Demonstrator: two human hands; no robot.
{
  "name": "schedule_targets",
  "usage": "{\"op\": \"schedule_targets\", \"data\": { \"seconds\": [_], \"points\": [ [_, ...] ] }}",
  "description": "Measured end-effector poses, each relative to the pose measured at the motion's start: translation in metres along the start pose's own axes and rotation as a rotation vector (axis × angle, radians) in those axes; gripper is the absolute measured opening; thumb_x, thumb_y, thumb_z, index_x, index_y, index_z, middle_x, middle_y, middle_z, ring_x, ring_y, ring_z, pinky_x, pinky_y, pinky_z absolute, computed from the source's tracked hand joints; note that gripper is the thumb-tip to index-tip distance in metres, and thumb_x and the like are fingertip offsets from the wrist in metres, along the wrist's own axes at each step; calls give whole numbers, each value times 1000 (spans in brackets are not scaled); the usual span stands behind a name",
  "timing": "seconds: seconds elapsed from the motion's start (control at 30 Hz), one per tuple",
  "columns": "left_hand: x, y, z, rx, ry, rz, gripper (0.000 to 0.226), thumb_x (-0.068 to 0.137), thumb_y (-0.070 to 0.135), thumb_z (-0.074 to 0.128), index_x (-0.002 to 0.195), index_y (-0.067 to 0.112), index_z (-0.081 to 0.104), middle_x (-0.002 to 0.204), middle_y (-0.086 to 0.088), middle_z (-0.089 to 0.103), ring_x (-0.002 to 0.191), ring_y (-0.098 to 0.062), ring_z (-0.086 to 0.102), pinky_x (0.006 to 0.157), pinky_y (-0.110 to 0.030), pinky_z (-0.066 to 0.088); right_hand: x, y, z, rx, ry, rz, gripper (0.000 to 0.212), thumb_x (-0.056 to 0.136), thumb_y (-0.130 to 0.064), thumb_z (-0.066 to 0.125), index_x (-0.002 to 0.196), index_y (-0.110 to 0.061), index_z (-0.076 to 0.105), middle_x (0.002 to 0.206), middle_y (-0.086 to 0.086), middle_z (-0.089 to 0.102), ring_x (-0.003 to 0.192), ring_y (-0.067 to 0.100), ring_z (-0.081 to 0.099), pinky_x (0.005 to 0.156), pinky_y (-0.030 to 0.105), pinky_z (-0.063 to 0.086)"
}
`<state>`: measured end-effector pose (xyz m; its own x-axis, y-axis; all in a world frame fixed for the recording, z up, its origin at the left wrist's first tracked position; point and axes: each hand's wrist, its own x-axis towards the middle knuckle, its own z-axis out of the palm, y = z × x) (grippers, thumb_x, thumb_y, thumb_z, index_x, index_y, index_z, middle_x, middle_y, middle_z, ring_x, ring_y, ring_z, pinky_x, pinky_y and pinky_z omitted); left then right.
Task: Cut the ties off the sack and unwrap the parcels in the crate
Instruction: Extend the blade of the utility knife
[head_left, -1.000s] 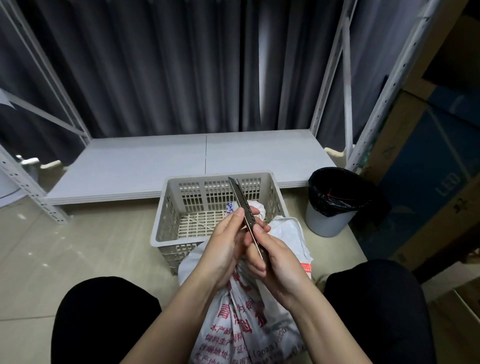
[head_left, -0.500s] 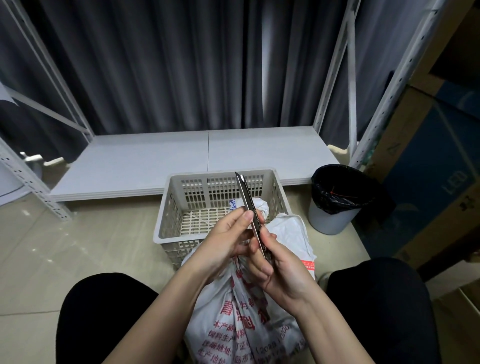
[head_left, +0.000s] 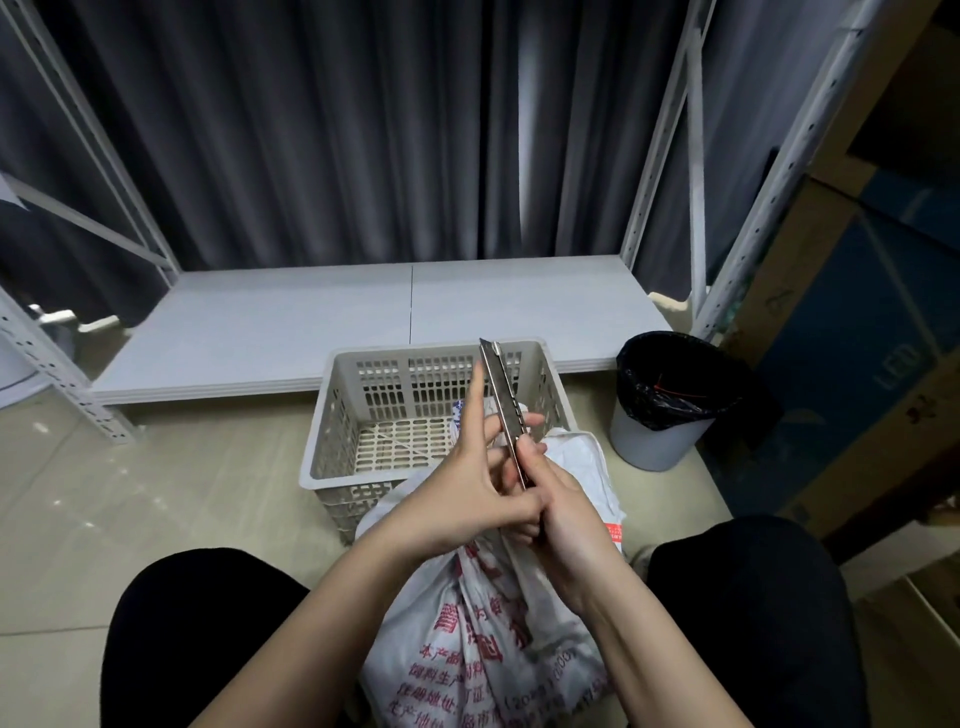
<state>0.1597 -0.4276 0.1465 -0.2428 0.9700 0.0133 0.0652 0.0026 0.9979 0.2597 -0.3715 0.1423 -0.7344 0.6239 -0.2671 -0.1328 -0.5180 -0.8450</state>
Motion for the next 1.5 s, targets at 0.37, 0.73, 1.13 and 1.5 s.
{"op": "schedule_targets", "data": {
  "seconds": [0.37,0.73,1.13,1.5],
  "points": [
    [8,-7,8,370,147,18,121,75,6,70,146,43,-20,90,11,43,62,3,52,66,-21,44,-1,-2,-2,-100,71,-10,31,98,-34,44,101,-10,64,48,-11,44,37,2,28,41,18,19],
    [-1,-11,17,432,372,133,103,70,29,61,144,54,-7,95,20,49,69,-1,61,61,-27,52,-4,-3,7,-115,95,-4,36,97,-37,45,84,-8,63,45,-8,49,38,4,35,38,16,24],
    [-1,-14,24,357,525,97,71,77,32,58,136,57,29,91,11,67,88,-11,66,87,-43,54,1,-2,12,-50,67,46,41,95,-46,45,82,-15,69,75,2,67,70,13,63,70,25,48],
    [2,-1,6,505,169,-14,86,83,10,62,150,35,15,88,14,46,69,-5,48,77,-29,49,14,-17,4,298,-116,106,27,95,-20,30,88,-6,53,58,4,43,52,11,43,53,20,41]
  ]
}}
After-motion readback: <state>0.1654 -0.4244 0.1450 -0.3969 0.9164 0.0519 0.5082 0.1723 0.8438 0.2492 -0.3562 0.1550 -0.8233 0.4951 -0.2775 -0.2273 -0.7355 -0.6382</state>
